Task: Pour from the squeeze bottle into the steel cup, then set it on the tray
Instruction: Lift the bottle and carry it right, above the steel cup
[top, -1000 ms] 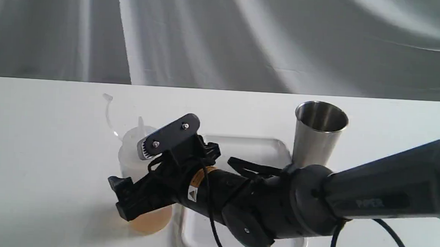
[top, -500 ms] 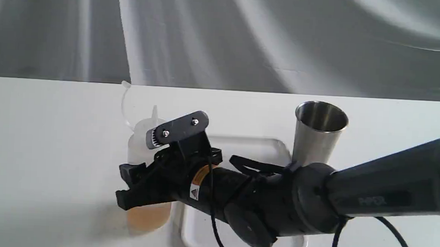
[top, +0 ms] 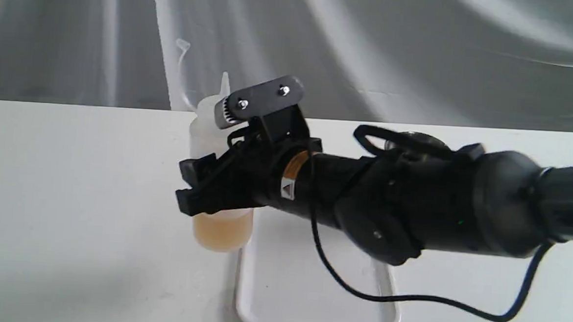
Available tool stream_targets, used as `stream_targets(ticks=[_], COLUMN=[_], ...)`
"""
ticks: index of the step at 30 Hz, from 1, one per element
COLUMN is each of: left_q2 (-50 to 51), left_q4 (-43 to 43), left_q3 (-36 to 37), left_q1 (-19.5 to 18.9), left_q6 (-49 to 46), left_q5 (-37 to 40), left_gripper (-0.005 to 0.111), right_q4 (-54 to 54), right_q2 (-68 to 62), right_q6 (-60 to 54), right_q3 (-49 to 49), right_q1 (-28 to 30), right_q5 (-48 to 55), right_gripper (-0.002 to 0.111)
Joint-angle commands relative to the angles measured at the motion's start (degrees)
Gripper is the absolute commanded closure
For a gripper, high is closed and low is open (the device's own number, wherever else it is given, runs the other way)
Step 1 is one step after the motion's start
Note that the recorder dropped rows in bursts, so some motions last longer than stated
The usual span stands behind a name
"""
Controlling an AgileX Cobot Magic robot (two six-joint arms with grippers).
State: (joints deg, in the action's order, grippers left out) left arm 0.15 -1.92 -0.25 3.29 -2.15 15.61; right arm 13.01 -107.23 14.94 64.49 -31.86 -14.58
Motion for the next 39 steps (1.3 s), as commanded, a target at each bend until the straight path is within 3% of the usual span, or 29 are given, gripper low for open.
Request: stream_targets(ticks=[1, 10, 20, 32, 39], left_q2=[-0.15, -0.15, -0.15, -0.15, -0.15], left_q4=[0.04, 0.04, 0.04, 0.04, 0.04], left_q3=[0.25, 0.25, 0.25, 0.25, 0.25], left_q1=[0.33, 0.33, 0.33, 0.33, 0.33], left_q6=[0.06, 0.30, 0.30, 0.16, 0.29], left_q5=[-0.39, -0.39, -0.39, -0.39, -0.39], left_gripper=[0.107, 0.107, 0.107, 0.107, 0.107], right_q4=[4.00, 9.66, 16.50, 21.63, 27.18], right_q2=[5.58, 21.11, 35.43, 33.80, 28.74], right_q6=[0.10, 4.03, 6.44, 6.71, 6.71], right_q3=[-0.84, -10.88, -17.49, -17.99, -14.61], right_q1=[2.80, 12.56, 26.02, 36.30, 37.41], right_q5=[1.92, 2.78, 16.62, 21.85, 28.53], right_gripper=[0.106, 0.106, 0.106, 0.106, 0.106])
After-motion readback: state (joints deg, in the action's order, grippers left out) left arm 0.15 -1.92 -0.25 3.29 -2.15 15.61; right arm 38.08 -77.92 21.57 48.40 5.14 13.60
